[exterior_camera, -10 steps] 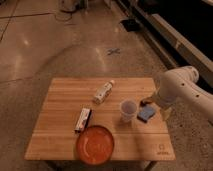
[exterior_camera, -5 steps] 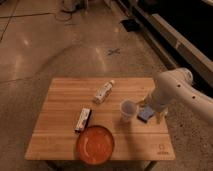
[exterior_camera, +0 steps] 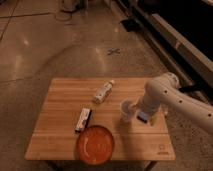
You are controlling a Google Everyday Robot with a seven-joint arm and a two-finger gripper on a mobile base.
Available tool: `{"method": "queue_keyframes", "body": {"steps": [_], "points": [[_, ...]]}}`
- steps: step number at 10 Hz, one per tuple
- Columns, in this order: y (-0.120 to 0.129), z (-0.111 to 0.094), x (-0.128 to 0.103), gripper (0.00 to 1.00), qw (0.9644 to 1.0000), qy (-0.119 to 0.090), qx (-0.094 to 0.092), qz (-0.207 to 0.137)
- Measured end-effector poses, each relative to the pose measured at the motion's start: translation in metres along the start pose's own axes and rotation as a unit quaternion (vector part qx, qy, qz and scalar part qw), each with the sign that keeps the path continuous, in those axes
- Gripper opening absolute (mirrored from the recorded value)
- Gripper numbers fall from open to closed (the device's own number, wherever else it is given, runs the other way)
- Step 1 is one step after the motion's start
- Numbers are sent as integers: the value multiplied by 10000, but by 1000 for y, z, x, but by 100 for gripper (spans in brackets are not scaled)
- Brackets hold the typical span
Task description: Place the ceramic cup in the ceramic bowl
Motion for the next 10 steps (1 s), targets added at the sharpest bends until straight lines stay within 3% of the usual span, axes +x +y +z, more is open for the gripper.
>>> {"method": "queue_keyframes", "body": {"steps": [1, 3, 7, 9, 10], "points": [[-2, 5, 0, 78, 10000, 41, 8, 40], [-3, 14, -1, 62, 9999, 114, -31, 38], [-3, 26, -5, 15, 9998, 198, -97, 32], [-4, 25, -8, 1, 9998, 168, -62, 48], [-7, 21, -12, 0, 9999, 101, 13, 77]]}}
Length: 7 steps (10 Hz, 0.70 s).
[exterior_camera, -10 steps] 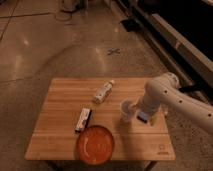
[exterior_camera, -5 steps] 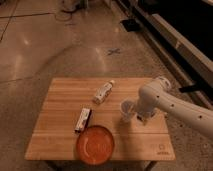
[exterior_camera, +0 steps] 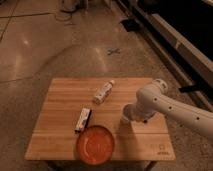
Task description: Place the ceramic cup in the ceramic bowl
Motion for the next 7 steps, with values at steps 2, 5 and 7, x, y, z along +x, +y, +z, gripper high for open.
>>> {"method": "queue_keyframes", "body": {"steps": [2, 5, 7], "points": [[-2, -15, -7, 0, 9998, -65, 174, -54], [0, -65, -25, 0, 9973, 17, 632, -369], [14, -95, -47, 0, 9942, 37, 853, -646]]}}
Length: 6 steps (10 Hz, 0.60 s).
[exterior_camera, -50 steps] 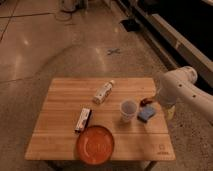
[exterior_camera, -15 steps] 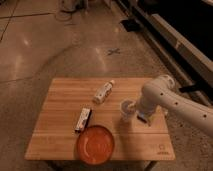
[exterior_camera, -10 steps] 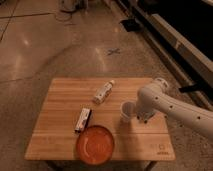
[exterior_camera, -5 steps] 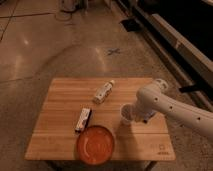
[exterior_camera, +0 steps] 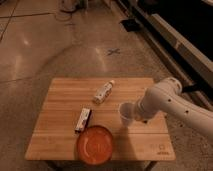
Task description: Place the ceramic cup in the ceramic bowl
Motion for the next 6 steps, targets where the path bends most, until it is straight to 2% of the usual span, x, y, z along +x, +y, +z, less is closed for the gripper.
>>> {"method": "queue_keyframes", "body": {"steps": [2, 3, 5, 6], "points": [[9, -21, -34, 0, 9993, -63, 129, -355], [10, -27, -54, 0, 9980, -112, 189, -601], [6, -32, -80, 0, 9951, -169, 325, -921], [-1, -33, -96, 0, 9922, -196, 436, -1154]]}}
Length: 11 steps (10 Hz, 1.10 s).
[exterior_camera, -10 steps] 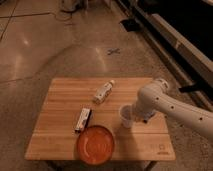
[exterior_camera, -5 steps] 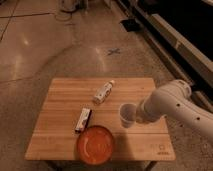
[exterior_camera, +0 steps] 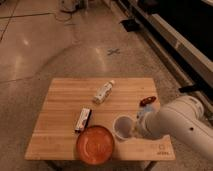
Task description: Place the ceramic cup in the ceramic bowl
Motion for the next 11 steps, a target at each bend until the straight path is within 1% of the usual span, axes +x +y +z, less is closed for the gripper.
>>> {"method": "queue_keyframes", "body": {"steps": [2, 3, 4, 6, 8, 9, 10, 11], "points": [[-13, 7, -10, 0, 9997, -16, 97, -235], [-22, 16, -16, 0, 9991, -56, 126, -402], [-29, 23, -19, 0, 9987, -85, 136, -482], [-46, 40, -27, 0, 9972, -140, 111, -721], [-56, 54, -33, 1, 9956, -169, 42, -916], [-60, 62, -35, 6, 9947, -164, -17, -1013], [-66, 72, -36, 18, 9938, -166, -83, -1095], [-71, 81, -34, 27, 9934, -156, -146, -1128]]}}
